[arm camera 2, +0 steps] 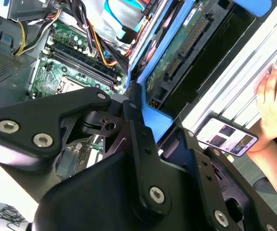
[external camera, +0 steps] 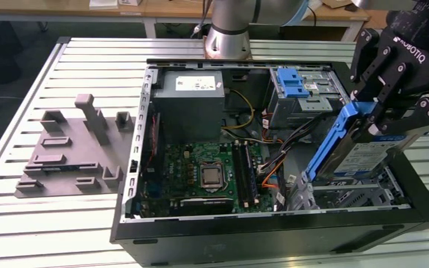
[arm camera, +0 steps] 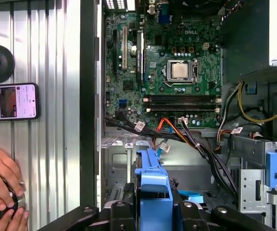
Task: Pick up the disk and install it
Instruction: 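Insert the disk into the insertion slot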
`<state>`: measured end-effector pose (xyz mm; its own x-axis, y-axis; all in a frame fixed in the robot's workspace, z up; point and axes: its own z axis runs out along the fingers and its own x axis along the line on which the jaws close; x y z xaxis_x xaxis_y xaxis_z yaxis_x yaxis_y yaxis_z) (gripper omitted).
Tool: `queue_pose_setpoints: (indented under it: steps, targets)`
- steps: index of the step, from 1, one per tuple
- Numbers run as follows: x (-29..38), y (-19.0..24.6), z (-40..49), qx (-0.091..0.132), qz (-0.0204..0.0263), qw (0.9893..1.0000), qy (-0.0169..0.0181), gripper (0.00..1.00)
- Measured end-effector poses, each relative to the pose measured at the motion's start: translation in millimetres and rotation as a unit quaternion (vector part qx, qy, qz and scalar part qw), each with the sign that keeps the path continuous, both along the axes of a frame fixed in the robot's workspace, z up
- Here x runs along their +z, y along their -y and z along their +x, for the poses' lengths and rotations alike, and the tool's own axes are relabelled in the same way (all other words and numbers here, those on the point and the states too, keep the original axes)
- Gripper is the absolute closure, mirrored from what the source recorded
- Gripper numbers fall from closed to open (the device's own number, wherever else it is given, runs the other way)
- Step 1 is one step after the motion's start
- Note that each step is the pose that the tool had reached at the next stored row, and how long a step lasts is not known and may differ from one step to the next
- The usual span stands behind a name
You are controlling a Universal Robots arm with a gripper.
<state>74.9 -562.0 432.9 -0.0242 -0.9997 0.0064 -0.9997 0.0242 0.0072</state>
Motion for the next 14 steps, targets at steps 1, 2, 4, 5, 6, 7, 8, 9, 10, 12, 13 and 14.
queue_pose_setpoints:
  steps: [1, 2, 4, 5, 6, 7, 8, 9, 10, 12, 13, 14]
  targets:
    - [-0.1, 0.0, 0.1, 0.000, 0.0001, 1.0000, 0.0000, 0.64]
    - [-0.2, 0.0, 0.1, 0.000, 0.0002, 1.0000, 0.0000, 0.64]
    - [-0.2, 0.0, 0.1, 0.000, 0.0002, 1.0000, -0.0006, 0.64]
    - [0.2, 0.0, 0.1, 0.000, 0.0004, 1.0000, -0.0014, 0.64]
    - [0.8, 0.1, 0.2, 0.000, 0.0007, 1.0000, -0.0021, 0.64]
    - [1.5, 0.1, 0.2, 0.000, 0.0009, 1.0000, -0.0030, 0.64]
    - [2.5, 0.1, 0.3, 0.000, 0.0008, 1.0000, -0.0039, 0.64]
    - [3.7, 0.1, 0.1, 0.000, 0.0000, 1.0000, -0.0050, 0.64]
    - [3.8, 0.0, 0.1, 0.000, 0.0000, 1.0000, -0.0057, 0.64]
    - [3.9, 0.0, 0.1, 0.000, -0.0003, 1.0000, -0.0067, 0.64]
    - [4.0, 0.0, 0.1, 0.000, -0.0004, 1.0000, -0.0070, 0.64]
    - [4.0, 0.0, 0.1, 0.000, -0.0005, 1.0000, -0.0071, 0.64]
